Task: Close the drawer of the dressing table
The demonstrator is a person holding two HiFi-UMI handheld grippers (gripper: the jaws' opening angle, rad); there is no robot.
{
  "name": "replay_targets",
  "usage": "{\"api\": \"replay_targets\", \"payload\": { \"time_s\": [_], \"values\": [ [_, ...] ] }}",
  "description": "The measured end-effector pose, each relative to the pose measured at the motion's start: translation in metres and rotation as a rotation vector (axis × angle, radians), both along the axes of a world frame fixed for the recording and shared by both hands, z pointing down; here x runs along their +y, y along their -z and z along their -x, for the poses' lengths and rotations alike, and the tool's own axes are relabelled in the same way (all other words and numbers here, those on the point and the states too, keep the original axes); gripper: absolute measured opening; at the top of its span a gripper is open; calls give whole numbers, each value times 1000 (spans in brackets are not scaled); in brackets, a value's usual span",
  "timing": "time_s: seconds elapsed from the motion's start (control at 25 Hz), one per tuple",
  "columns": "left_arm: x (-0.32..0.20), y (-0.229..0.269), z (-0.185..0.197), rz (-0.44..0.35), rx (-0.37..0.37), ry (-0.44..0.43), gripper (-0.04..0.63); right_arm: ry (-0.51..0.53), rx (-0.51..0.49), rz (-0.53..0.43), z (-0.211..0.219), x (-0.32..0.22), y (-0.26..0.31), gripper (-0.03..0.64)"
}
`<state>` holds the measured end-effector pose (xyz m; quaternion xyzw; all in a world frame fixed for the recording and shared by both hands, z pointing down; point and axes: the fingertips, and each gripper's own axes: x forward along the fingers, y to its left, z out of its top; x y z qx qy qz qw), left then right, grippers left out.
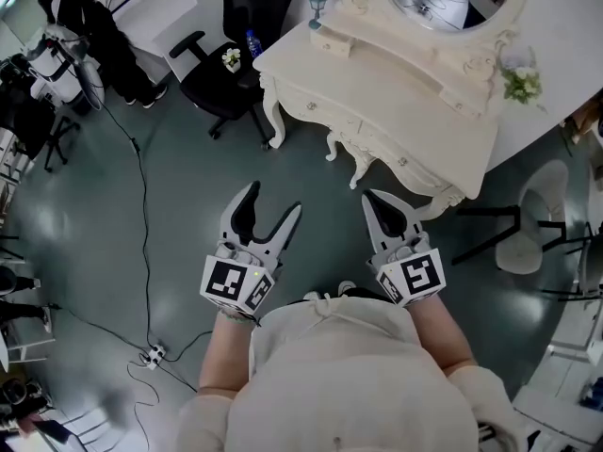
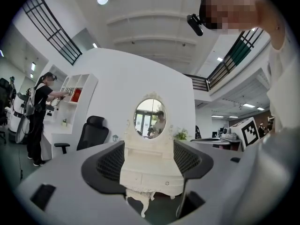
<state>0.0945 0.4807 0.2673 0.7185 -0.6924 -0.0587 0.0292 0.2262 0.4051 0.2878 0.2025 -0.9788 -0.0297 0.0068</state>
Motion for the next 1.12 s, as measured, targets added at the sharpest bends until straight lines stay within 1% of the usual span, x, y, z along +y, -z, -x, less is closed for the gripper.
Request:
{"api": "replay_targets", "payload": {
  "time_s": [0.12,0.2,0.4,0.56,0.68,0.76,0.96,1.12],
  "values": [
    [3,-11,11,46,-54,-9,330,-2,7,5,15,4,-4,6],
    [4,-16,20,65,-73,-6,330,0,14,7,26,5,-6,6],
    [-2,-35,45,96,-39,22,330,18,31,13,48,-6,-18,6],
    [-30,-45,66,111,-45,48,330,33,31,18,66,-38,-30,6],
    [-62,-47,80,124,-64,60,330,49,23,24,85,-74,-32,6],
    [-91,-46,90,131,-64,67,330,55,16,29,96,-105,-31,6],
    [-174,-41,115,144,-51,71,330,58,22,20,122,-192,-20,6],
    [-245,-37,126,136,-57,61,330,48,31,4,131,-261,-15,6]
  ]
}}
